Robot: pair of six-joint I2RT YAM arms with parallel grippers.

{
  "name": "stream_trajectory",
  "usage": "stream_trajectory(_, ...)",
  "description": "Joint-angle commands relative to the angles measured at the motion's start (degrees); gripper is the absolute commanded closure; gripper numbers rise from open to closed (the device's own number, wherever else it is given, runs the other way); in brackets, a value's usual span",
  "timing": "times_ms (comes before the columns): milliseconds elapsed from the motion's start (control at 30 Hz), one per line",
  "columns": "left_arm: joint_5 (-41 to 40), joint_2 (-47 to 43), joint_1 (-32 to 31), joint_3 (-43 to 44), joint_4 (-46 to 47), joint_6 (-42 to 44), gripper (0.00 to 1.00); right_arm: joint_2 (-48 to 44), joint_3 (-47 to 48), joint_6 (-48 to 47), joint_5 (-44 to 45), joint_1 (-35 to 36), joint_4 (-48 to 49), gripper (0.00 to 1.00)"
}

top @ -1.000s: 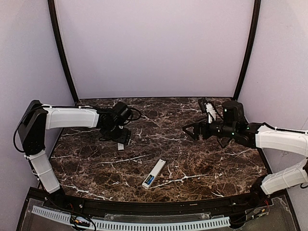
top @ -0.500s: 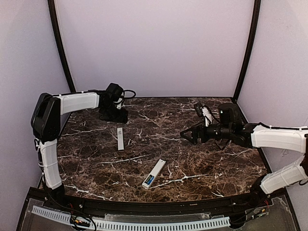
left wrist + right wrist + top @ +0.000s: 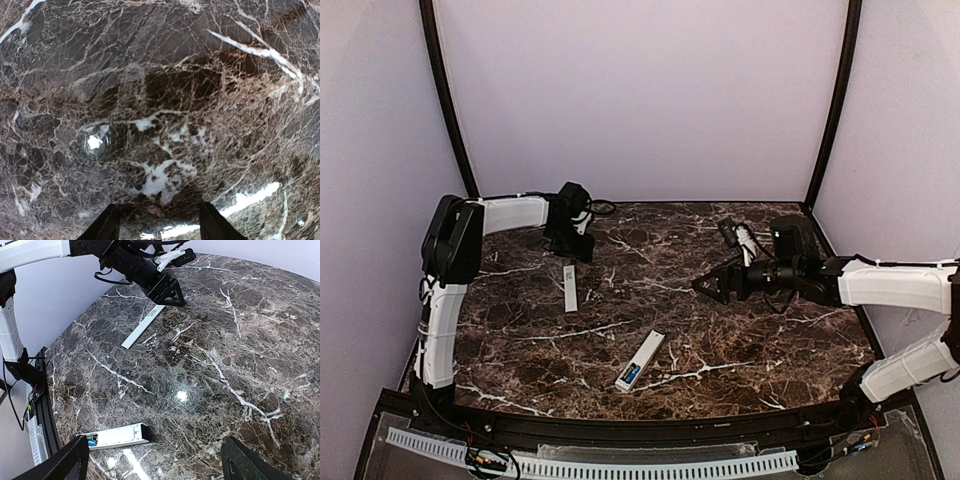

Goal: Load the batteries into the remote control
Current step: Move the battery cover to the center of the board, then pick up the battery cover at the center of the board.

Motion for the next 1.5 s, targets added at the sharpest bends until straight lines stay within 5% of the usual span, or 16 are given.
stream_trajectory(0,1.57,-1.26,0.49,-1.10,-5.96,0.16,0.47,1.77,0.48,0.55,-2.55,-0.46,1.96,0.11)
stream_trajectory(333,4.86,-16.83,-2.90,-26.56,-0.84,-3.87,0.57,4.24,2.13,0.69,-5.04,-0.49,2.12,0.15)
stream_trajectory(733,8.30,-36.04,-9.18,-48.92,1.90,-12.91,0.62,10.63,6.31,0.60,-14.39,2.00,0.22,0.34)
stream_trajectory(1033,10.86,-44.14,-8.03,-56.99,8.57,-17.78,0.57,20.00,14.65,-6.28,-1.33,15.63,-4.57,0.37)
stream_trajectory(1467,10.73,-53.33,-0.77,-58.65,8.01,-22.55,0.53,40.52,42.33,-18.55,14.74,26.67,-31.15,0.46)
